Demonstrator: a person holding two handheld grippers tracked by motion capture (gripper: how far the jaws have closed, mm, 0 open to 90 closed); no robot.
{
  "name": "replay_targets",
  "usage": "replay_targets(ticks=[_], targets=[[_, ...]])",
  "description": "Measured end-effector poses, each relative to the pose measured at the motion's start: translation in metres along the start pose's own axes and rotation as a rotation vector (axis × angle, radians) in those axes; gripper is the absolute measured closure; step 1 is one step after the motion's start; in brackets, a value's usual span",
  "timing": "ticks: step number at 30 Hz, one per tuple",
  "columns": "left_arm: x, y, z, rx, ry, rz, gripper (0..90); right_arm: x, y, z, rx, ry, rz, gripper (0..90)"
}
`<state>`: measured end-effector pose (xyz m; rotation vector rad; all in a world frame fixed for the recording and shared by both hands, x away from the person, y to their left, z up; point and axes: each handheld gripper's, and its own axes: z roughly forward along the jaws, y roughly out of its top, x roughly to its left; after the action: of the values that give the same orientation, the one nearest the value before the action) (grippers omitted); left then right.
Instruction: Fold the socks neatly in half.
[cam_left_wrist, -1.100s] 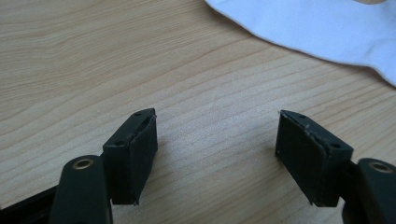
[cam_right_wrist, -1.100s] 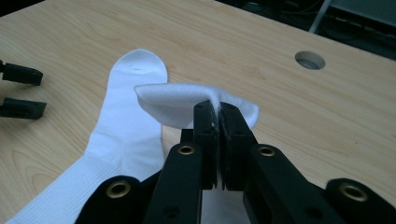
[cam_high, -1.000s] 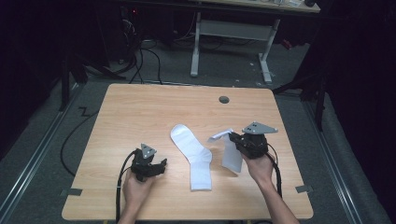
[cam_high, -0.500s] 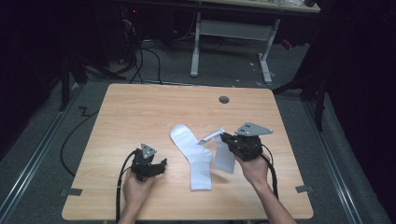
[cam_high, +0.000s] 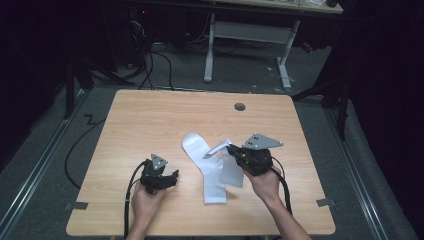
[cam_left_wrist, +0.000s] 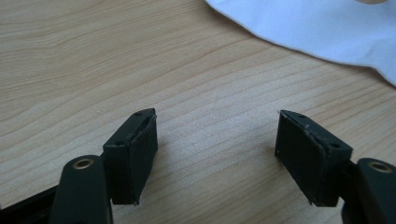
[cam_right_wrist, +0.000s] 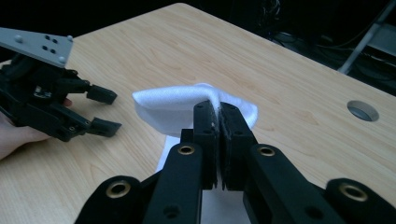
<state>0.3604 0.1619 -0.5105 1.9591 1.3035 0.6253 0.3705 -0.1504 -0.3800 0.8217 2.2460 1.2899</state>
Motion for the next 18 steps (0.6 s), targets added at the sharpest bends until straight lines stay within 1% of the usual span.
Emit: replay_targets(ticks=[3, 12, 14, 18], targets=[[0.000, 0.000, 0.000, 0.000, 0.000, 0.000, 30.0, 0.004, 0.000, 0.000, -0.017, 0.027, 0.014, 86.7], [0.000, 0.000, 0.000, 0.000, 0.000, -0.001, 30.1, 0.018, 0.000, 0.004, -0.022, 0.077, 0.000, 86.7], [0.000, 0.000, 0.000, 0.000, 0.000, -0.001, 30.0, 0.021, -0.001, 0.005, -0.027, 0.090, 0.006, 86.7], [0.000, 0.000, 0.000, -0.001, 0.000, -0.001, 30.1, 0.027, -0.003, 0.008, -0.028, 0.129, 0.021, 86.7]])
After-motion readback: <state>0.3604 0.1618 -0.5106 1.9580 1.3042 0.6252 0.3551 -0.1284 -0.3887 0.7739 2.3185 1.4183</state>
